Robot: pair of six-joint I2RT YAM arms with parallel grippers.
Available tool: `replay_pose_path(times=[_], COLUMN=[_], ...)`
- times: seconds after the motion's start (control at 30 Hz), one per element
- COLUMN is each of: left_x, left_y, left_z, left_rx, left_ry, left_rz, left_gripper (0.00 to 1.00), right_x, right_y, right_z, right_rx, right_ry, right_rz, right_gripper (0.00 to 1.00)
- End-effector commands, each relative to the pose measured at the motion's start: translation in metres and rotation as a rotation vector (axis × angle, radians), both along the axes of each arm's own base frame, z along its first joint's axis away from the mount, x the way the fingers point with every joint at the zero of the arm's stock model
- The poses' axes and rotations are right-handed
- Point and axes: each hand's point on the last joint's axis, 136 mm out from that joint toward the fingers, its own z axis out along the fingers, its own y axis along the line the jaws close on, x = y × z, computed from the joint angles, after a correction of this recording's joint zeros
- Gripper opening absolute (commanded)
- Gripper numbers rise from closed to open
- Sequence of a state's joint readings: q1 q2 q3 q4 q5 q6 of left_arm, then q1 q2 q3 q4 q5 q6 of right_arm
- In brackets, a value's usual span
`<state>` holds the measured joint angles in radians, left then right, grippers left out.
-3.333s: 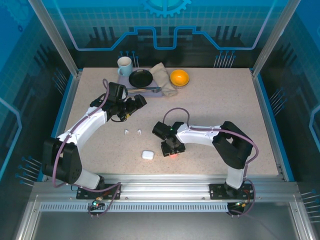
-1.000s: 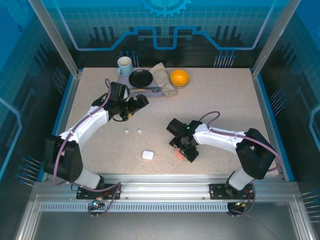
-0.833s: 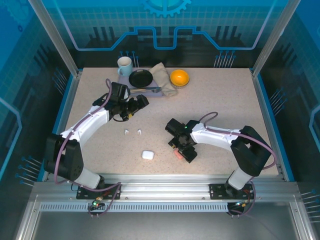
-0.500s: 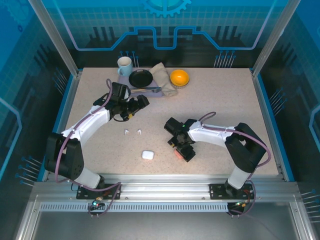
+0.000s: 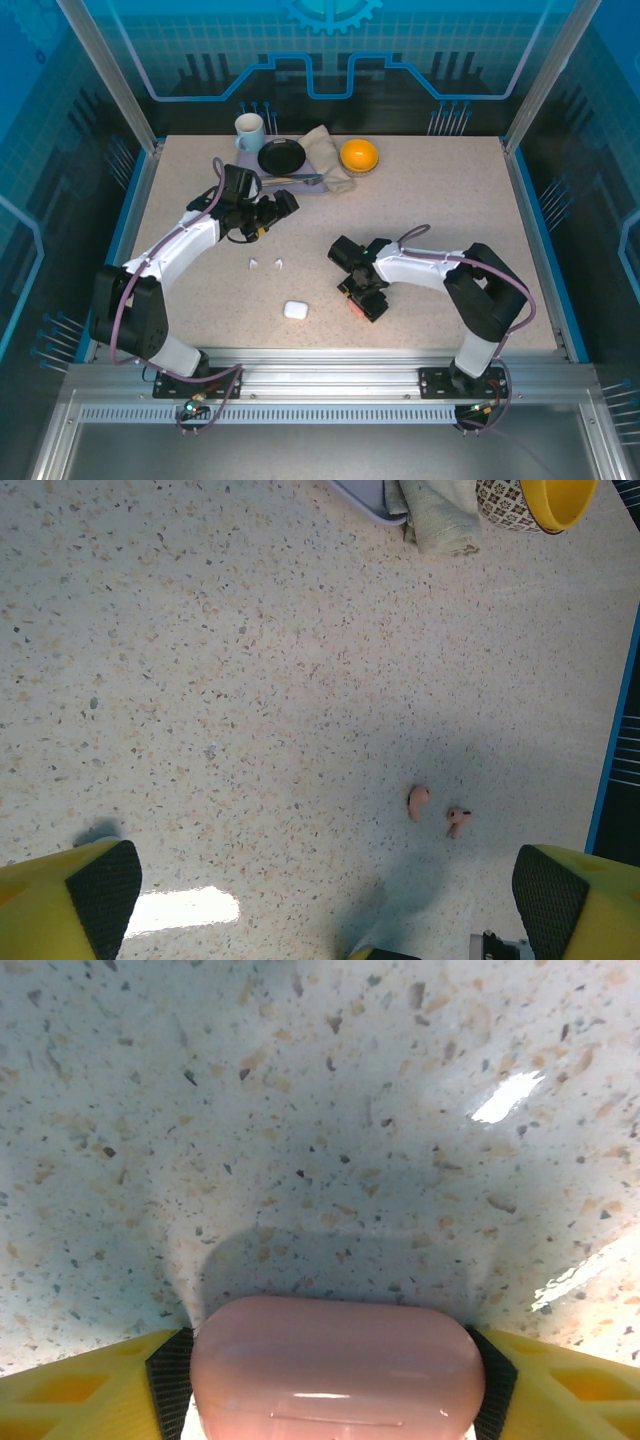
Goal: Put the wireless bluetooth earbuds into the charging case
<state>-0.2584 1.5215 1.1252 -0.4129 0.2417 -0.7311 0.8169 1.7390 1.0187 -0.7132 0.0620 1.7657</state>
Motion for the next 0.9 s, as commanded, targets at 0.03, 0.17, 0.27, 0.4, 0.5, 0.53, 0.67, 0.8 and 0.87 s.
replay_pose_path(times=[0.03, 0.17, 0.27, 0.4, 0.5, 0.53, 0.67, 0.8, 0.87], left_x=[0.003, 0.002, 0.002, 0.000, -0.003, -0.004, -0.010, -0.019, -0.025], left_y=[-0.007, -0.008, -0.008, -0.007, -0.007, -0.007, -0.009, -0.016, -0.020], left_z=[0.010, 0.010, 0.010, 0.010, 0.012, 0.011, 0.013, 0.015, 0.018], left_rx=[-0.024, -0.021, -0.022, -0.018, -0.019, -0.019, -0.034, -0.086, -0.112], left_ry=[-0.022, -0.022, -0.022, -0.023, -0.029, -0.030, -0.048, -0.096, -0.125], left_rz=[-0.019, -0.022, -0.022, -0.027, -0.034, -0.037, -0.055, -0.089, -0.107], left_gripper=[0.99, 0.99, 0.99, 0.99, 0.99, 0.99, 0.99, 0.99, 0.99], right_x=[-0.007, -0.009, -0.007, -0.005, -0.002, -0.002, 0.006, 0.009, 0.015], right_y=[-0.011, -0.013, -0.014, -0.016, -0.016, -0.017, -0.017, -0.025, -0.025], right_z=[-0.015, -0.018, -0.016, -0.010, -0.004, -0.002, 0.017, 0.033, 0.045], right_rx=[-0.033, -0.029, -0.027, -0.023, -0.007, -0.005, 0.038, 0.058, 0.087], right_ry=[0.031, 0.030, 0.011, -0.024, -0.061, -0.073, -0.157, -0.218, -0.257], right_rz=[-0.014, -0.007, 0.016, 0.054, 0.077, 0.079, 0.075, 0.067, 0.065], right_gripper=[0.70, 0.64, 0.59, 0.51, 0.47, 0.45, 0.44, 0.41, 0.40])
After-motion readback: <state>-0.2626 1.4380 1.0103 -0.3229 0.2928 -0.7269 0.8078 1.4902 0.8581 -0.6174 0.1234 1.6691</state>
